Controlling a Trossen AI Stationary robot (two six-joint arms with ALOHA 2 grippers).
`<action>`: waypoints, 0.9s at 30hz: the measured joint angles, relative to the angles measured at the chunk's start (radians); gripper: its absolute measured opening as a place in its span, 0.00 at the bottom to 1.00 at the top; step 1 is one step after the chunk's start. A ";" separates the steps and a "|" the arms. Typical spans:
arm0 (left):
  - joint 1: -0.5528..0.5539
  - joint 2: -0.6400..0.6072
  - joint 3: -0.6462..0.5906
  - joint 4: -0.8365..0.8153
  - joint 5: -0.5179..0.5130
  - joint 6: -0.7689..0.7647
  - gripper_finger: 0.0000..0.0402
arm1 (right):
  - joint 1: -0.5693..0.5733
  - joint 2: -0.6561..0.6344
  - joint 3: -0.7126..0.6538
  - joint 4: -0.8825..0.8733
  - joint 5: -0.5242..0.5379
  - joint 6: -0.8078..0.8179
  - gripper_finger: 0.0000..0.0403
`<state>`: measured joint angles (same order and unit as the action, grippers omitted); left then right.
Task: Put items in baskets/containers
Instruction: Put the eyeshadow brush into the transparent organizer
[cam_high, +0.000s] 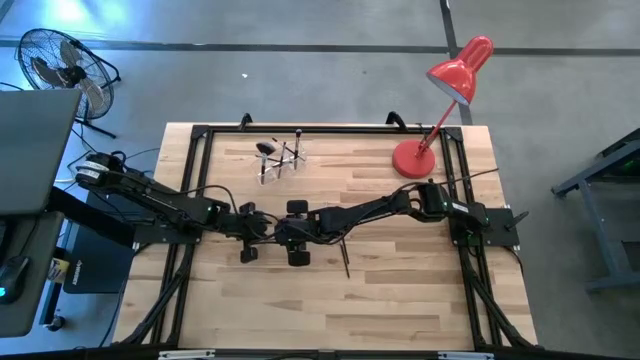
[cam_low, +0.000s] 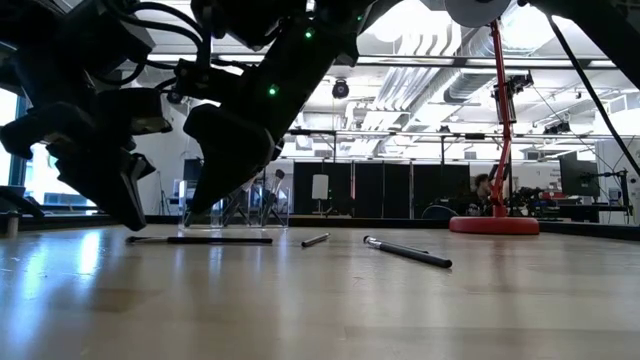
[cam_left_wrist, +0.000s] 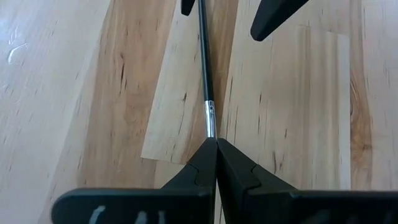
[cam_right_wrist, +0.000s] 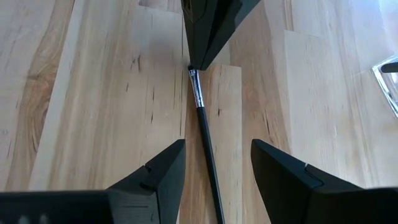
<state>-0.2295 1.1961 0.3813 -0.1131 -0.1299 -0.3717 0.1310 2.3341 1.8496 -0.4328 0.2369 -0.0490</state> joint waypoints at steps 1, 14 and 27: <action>0.000 0.001 0.000 0.000 -0.007 0.000 0.00 | 0.000 0.000 0.000 0.000 0.000 0.000 0.44; 0.000 0.139 0.005 0.053 -0.001 -0.002 0.00 | 0.000 0.000 0.000 -0.005 0.005 0.000 0.44; 0.000 0.054 -0.003 0.043 -0.025 -0.061 0.00 | 0.000 -0.009 0.000 -0.078 0.050 0.022 0.44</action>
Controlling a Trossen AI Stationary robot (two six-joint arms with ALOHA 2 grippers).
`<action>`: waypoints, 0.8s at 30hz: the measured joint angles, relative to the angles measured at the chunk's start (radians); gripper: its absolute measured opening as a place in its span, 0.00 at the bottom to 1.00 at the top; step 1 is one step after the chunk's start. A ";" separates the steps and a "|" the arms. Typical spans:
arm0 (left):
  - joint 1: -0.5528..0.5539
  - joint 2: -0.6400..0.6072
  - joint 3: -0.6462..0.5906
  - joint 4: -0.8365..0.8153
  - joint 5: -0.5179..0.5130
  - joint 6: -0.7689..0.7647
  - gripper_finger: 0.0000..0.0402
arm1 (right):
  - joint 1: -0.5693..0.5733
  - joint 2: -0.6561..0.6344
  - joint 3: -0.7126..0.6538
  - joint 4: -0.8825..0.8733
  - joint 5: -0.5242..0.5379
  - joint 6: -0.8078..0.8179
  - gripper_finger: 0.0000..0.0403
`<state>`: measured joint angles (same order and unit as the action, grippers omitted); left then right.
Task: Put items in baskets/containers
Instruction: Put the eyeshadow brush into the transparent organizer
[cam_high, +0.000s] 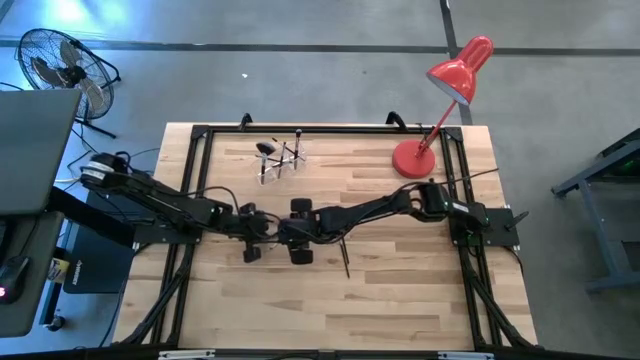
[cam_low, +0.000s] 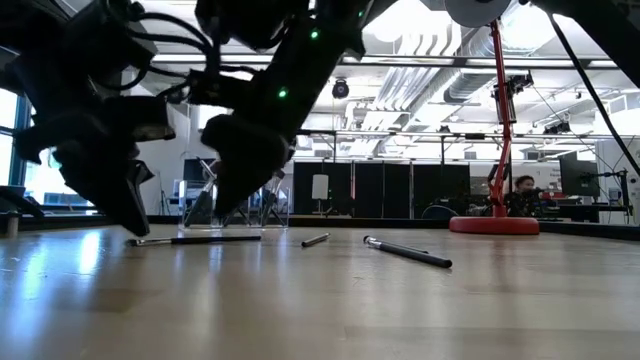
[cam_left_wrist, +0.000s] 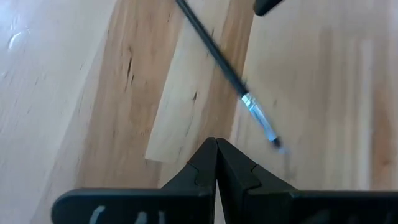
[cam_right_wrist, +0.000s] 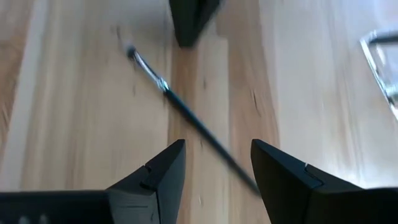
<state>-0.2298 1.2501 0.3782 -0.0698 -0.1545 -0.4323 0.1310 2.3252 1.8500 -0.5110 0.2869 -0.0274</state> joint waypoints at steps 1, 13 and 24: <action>0.000 -0.012 0.000 0.001 0.002 -0.021 0.00 | 0.000 -0.008 0.000 -0.028 0.004 0.017 0.44; 0.000 -0.097 0.003 0.007 0.009 -0.271 0.00 | -0.007 -0.155 -0.040 -0.297 -0.077 0.103 0.40; -0.113 -0.095 0.244 -0.355 -0.148 -0.469 0.00 | -0.026 -0.641 -0.822 0.315 -0.147 0.171 0.27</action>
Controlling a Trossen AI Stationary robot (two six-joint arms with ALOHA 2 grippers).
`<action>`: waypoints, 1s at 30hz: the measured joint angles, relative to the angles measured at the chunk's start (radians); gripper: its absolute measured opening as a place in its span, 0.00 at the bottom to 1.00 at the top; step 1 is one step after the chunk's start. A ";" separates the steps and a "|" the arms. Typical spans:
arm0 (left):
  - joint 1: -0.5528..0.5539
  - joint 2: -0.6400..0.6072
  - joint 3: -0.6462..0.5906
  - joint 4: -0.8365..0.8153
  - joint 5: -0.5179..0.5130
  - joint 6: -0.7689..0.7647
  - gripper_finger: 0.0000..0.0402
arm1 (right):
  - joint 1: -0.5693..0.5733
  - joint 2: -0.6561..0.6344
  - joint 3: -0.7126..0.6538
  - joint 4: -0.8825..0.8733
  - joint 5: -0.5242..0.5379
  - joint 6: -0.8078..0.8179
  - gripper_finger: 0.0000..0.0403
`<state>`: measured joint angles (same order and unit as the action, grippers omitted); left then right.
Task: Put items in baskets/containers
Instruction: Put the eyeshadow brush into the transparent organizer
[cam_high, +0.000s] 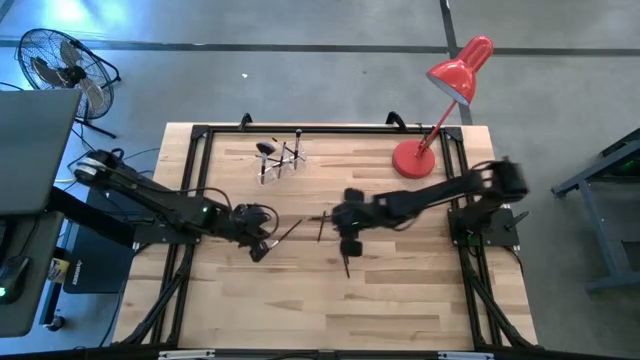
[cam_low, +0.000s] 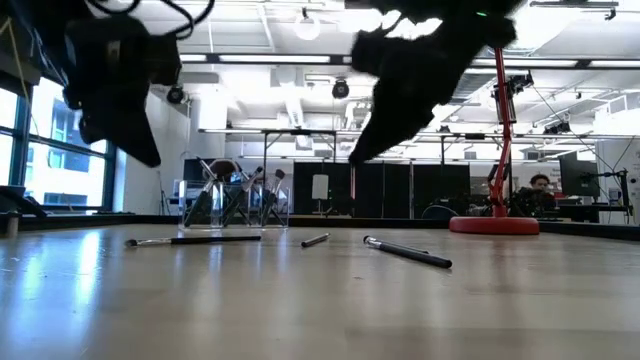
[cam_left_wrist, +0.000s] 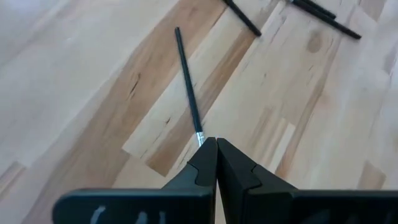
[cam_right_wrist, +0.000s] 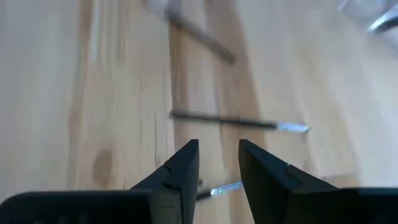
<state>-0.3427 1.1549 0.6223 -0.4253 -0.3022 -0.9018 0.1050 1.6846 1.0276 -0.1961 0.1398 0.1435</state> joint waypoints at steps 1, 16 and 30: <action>-0.010 0.000 0.012 -0.018 -0.015 -0.017 0.00 | -0.004 -0.043 -0.062 0.091 0.000 0.006 0.26; -0.026 0.225 0.020 0.046 0.115 -0.182 0.00 | -0.092 -0.080 -0.302 0.625 -0.154 -0.075 0.22; -0.024 0.283 0.020 0.085 0.076 -0.164 0.00 | -0.163 -0.045 -0.221 0.589 -0.199 -0.101 0.22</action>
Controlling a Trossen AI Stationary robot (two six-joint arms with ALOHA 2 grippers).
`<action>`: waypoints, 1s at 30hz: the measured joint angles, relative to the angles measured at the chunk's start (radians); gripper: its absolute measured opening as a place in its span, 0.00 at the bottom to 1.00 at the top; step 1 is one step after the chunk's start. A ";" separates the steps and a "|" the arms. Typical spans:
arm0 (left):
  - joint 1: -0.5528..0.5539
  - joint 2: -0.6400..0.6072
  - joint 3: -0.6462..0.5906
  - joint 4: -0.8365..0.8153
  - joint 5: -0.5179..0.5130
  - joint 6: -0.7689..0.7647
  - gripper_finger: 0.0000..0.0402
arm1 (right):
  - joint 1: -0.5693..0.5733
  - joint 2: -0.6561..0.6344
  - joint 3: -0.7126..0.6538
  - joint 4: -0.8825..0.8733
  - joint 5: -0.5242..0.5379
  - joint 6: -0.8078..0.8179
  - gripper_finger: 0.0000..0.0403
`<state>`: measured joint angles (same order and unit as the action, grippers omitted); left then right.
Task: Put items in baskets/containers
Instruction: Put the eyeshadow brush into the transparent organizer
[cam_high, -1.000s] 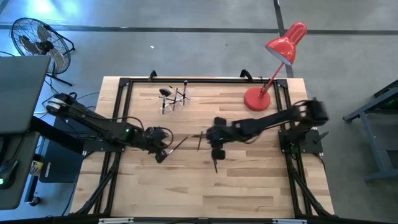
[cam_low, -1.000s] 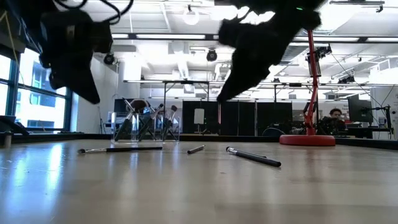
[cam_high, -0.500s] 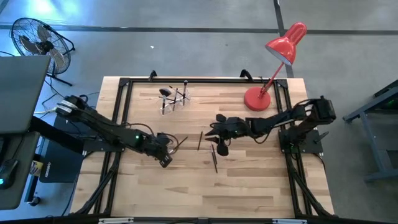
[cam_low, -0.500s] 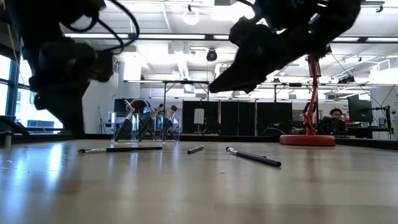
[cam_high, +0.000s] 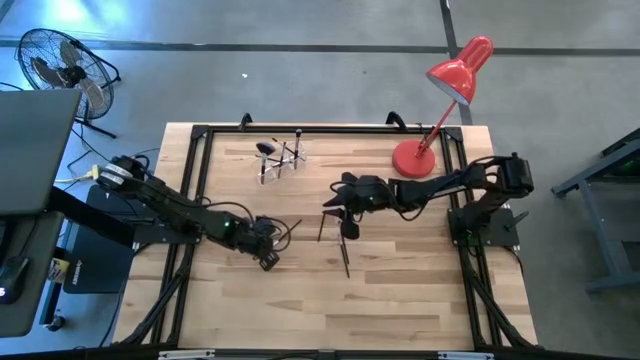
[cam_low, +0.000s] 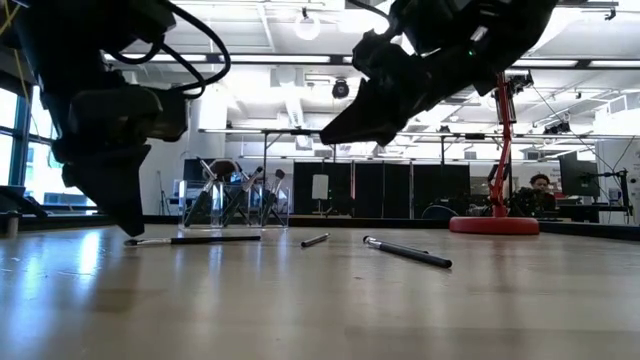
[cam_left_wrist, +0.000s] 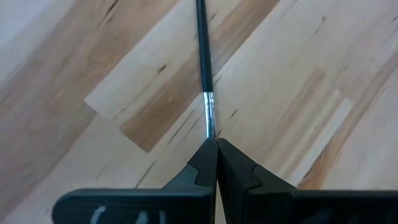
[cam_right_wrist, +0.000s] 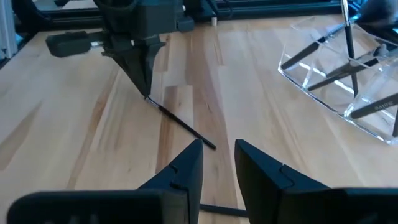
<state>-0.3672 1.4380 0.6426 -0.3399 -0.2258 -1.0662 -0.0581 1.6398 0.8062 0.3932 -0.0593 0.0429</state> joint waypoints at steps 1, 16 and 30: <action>0.000 0.000 0.000 0.002 0.000 0.010 0.00 | -0.003 0.000 0.000 -0.007 0.000 0.000 0.22; 0.000 0.050 0.001 0.035 -0.015 0.048 0.00 | -0.009 0.000 0.000 -0.015 0.006 -0.050 0.22; 0.000 0.079 0.000 0.104 -0.043 0.010 0.00 | 0.002 0.000 -0.001 -0.015 -0.017 -0.070 0.22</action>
<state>-0.3676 1.5172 0.6428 -0.2356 -0.2686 -1.0563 -0.0563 1.6398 0.8051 0.3782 -0.0765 -0.0270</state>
